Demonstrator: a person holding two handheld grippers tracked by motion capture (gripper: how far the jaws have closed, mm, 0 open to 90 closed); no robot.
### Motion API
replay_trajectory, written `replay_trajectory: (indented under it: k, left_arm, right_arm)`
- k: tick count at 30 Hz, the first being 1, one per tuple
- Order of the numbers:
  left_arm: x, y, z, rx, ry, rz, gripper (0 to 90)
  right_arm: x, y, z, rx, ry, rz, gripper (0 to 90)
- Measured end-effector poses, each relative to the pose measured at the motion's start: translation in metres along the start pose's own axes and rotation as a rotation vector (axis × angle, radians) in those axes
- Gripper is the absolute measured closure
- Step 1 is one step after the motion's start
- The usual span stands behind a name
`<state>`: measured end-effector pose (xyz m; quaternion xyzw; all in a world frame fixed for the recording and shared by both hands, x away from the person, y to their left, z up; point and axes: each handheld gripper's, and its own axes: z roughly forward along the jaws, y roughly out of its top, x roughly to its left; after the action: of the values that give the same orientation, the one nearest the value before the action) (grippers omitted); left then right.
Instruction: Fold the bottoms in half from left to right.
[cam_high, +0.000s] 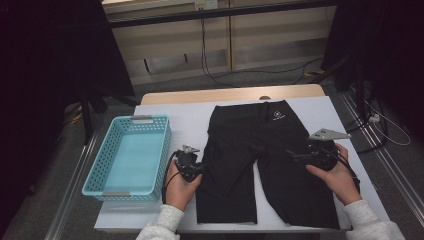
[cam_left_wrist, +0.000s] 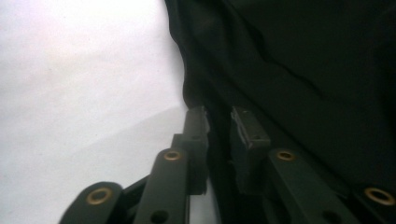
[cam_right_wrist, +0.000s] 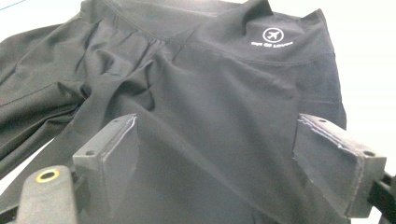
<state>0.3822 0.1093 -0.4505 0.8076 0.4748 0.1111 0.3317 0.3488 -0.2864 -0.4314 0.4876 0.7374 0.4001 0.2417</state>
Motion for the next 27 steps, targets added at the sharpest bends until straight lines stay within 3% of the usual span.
replay_trajectory:
  k: [3,5,11,13,15,16,19,20,21,24,25,26,27]
  left_arm:
    - [0.000,0.000,0.001,0.009,-0.051,-0.022,87.4]
    - [-0.003,0.001,0.002,0.004,-0.039,-0.004,88.0]
    - [-0.004,0.001,0.002,-0.005,-0.060,0.000,87.4]
    - [-0.005,0.001,0.003,-0.008,-0.079,0.002,81.4]
    - [-0.004,0.001,0.001,-0.007,-0.070,0.018,69.4]
    - [-0.002,0.000,-0.001,-0.020,-0.042,0.020,64.0]
    - [0.002,-0.002,-0.005,-0.025,-0.038,0.005,54.2]
    - [0.002,-0.003,-0.006,-0.034,-0.016,0.013,52.3]
    - [0.004,-0.004,-0.006,-0.017,-0.010,0.027,52.1]
    - [0.003,-0.009,-0.006,-0.030,-0.010,0.027,51.6]
    - [0.002,-0.010,-0.007,-0.029,-0.008,0.037,54.5]
    - [0.000,-0.011,-0.008,-0.028,-0.029,0.010,57.2]
    - [-0.002,-0.012,-0.008,-0.028,-0.021,0.019,60.7]
  right_arm:
    - [0.001,0.000,0.002,0.009,0.006,-0.012,14.6]
    - [0.002,0.000,0.001,0.005,0.011,-0.012,14.6]
    - [0.002,0.000,0.000,0.001,0.017,-0.014,14.6]
    - [0.002,0.000,0.000,-0.002,0.015,-0.017,14.6]
    - [0.002,0.001,0.000,-0.001,0.017,-0.015,14.6]
    - [0.002,0.001,0.000,-0.002,0.018,-0.014,14.6]
    - [0.003,0.001,0.000,-0.003,0.019,-0.013,14.6]
    - [0.003,0.001,0.000,-0.002,0.019,-0.013,14.6]
    - [0.003,0.002,0.000,-0.007,0.018,-0.018,14.6]
    - [0.004,0.002,0.001,-0.001,0.020,-0.016,14.5]
    - [0.004,0.002,0.002,-0.002,0.020,-0.022,14.5]
    - [0.004,0.002,0.002,-0.001,0.019,-0.023,14.5]
    - [0.005,0.003,0.003,-0.001,0.020,-0.025,14.5]
